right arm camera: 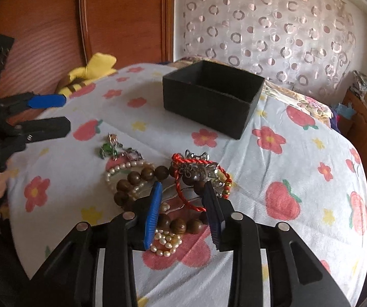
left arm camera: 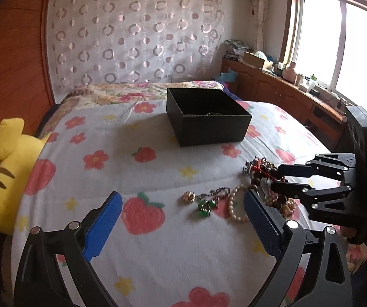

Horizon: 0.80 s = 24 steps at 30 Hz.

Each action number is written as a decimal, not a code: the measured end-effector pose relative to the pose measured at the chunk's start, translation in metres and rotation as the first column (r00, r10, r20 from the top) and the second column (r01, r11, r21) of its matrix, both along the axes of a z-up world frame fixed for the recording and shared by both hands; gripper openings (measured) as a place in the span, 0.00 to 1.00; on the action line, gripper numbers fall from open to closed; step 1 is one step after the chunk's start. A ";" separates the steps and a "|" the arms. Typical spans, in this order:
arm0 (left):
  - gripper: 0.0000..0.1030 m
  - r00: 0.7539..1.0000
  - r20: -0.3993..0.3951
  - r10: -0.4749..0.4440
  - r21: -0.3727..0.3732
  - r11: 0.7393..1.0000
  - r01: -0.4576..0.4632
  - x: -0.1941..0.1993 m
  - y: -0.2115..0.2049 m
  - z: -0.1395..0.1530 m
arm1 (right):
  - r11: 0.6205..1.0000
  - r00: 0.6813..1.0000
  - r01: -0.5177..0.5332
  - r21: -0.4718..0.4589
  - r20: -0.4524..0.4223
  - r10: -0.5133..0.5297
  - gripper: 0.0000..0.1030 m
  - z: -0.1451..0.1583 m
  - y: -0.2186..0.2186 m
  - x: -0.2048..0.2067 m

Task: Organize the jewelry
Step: 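Grasp a dark beaded bracelet from the pile with the right gripper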

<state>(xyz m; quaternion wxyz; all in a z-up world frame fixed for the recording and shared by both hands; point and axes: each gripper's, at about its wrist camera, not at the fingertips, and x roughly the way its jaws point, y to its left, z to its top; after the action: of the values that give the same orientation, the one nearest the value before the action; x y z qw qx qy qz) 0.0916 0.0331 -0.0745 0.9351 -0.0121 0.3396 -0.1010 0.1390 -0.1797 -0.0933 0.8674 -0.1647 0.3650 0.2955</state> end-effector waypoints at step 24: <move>0.89 1.000 -0.021 -0.020 0.004 1.000 0.021 -0.004 -0.007 -0.010 | 0.999 0.985 0.052 0.016 0.163 -0.054 0.03 0.030 -0.020 -0.002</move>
<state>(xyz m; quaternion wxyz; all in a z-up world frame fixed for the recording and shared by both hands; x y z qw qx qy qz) 0.0874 0.0261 -0.0848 0.9304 -0.0075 0.3497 -0.1097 0.1368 -0.1994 -0.0632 0.9028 -0.1737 0.2953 0.2598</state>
